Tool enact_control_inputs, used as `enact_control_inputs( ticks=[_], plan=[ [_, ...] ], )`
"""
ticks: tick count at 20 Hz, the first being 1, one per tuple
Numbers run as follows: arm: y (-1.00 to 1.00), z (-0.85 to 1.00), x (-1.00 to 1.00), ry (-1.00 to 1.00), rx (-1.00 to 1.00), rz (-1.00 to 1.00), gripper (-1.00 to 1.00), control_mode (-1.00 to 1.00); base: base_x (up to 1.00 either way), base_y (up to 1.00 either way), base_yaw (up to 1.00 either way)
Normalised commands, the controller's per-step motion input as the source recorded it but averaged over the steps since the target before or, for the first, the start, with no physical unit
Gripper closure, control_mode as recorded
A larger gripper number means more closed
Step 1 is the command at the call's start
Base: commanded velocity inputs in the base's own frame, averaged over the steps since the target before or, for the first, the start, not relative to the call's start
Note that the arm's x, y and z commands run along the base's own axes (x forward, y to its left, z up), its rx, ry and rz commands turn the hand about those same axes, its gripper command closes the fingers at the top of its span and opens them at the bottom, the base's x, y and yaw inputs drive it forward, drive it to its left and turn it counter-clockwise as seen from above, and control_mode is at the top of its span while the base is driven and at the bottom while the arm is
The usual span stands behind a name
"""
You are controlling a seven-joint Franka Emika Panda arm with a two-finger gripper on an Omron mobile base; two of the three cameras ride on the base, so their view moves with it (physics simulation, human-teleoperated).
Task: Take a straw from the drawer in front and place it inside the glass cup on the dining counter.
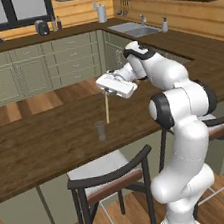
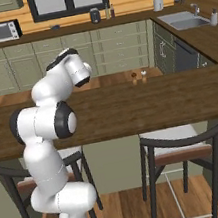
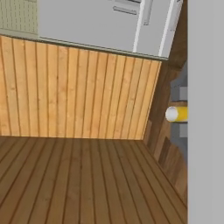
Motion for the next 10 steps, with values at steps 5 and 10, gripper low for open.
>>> enact_control_inputs(
  ticks=[5,10],
  plan=[
    [0.12,-0.19,0.41,0.0,0.0,0.0,1.0,-1.0,0.0,0.0,0.0],
    [0.02,-0.22,0.36,0.0,0.0,0.0,1.0,-1.0,0.0,0.0,0.0]
  ],
)
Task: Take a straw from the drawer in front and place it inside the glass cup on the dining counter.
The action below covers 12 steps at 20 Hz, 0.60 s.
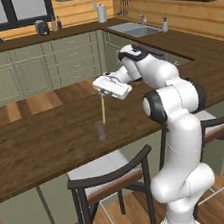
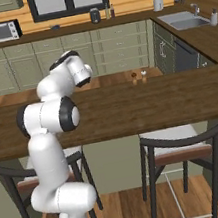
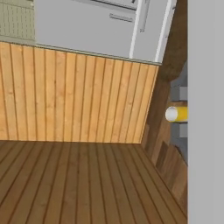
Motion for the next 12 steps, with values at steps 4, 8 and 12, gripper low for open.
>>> enact_control_inputs(
  ticks=[4,8,12],
  plan=[
    [0.03,-0.27,0.21,0.0,-0.01,0.0,1.0,-1.0,0.0,0.0,0.0],
    [0.11,-0.24,0.27,0.0,0.0,0.0,1.0,-1.0,0.0,0.0,0.0],
    [0.13,-0.17,0.29,0.0,0.0,0.0,1.0,-1.0,0.0,0.0,0.0]
  ],
)
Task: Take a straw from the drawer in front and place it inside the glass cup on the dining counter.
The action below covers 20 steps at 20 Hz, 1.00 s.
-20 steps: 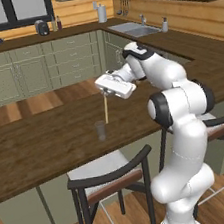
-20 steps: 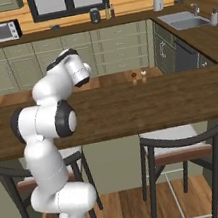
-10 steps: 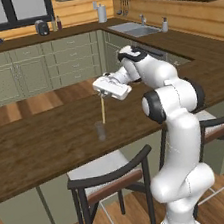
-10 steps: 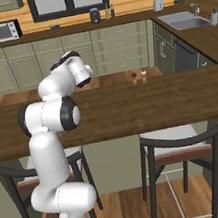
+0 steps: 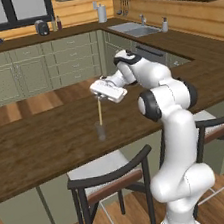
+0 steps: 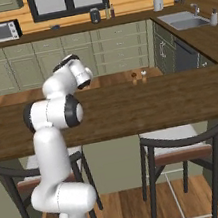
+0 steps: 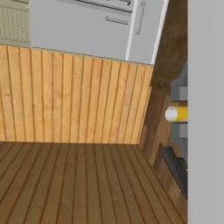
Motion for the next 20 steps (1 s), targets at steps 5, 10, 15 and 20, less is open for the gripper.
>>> enact_control_inputs(
  ticks=[5,10,15,20],
  plan=[
    [0.08,-0.18,0.29,0.0,0.0,0.0,1.0,-1.0,0.0,0.0,0.0],
    [0.0,0.0,0.33,0.0,0.0,0.0,1.0,-1.0,0.0,0.0,0.0],
    [0.0,-0.01,0.36,0.0,-0.01,0.0,1.0,-1.0,0.0,0.0,0.0],
    [0.0,-0.16,0.06,0.0,-0.04,0.0,1.0,-1.0,0.0,0.0,0.0]
  ],
)
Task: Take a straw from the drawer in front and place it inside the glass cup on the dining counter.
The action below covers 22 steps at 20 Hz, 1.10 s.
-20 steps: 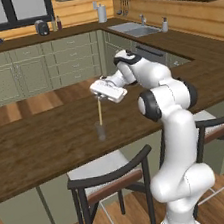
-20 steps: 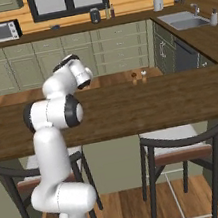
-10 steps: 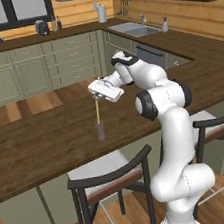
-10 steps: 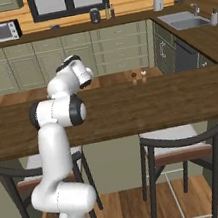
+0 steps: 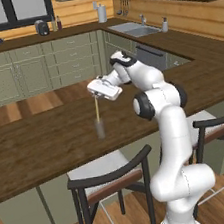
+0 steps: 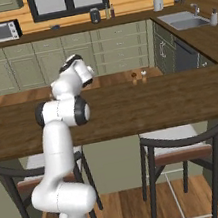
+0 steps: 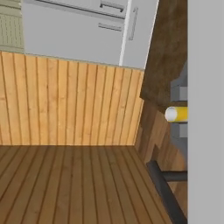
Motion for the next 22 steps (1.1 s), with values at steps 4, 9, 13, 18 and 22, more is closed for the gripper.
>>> enact_control_inputs(
  ticks=[4,9,13,18,22],
  plan=[
    [0.0,-0.25,-0.26,0.01,-0.05,0.0,1.0,-1.0,0.0,0.0,0.0],
    [0.05,-0.26,-0.28,0.07,0.0,0.0,1.0,-1.0,0.0,0.0,0.0],
    [0.14,-0.22,-0.04,0.11,0.0,0.0,1.0,-1.0,0.0,0.0,0.0],
    [0.02,-0.24,0.0,0.06,0.0,0.0,1.0,-1.0,0.0,0.0,0.0],
    [0.0,-0.32,0.0,0.0,0.0,0.0,1.0,-1.0,0.0,0.0,0.0]
  ],
)
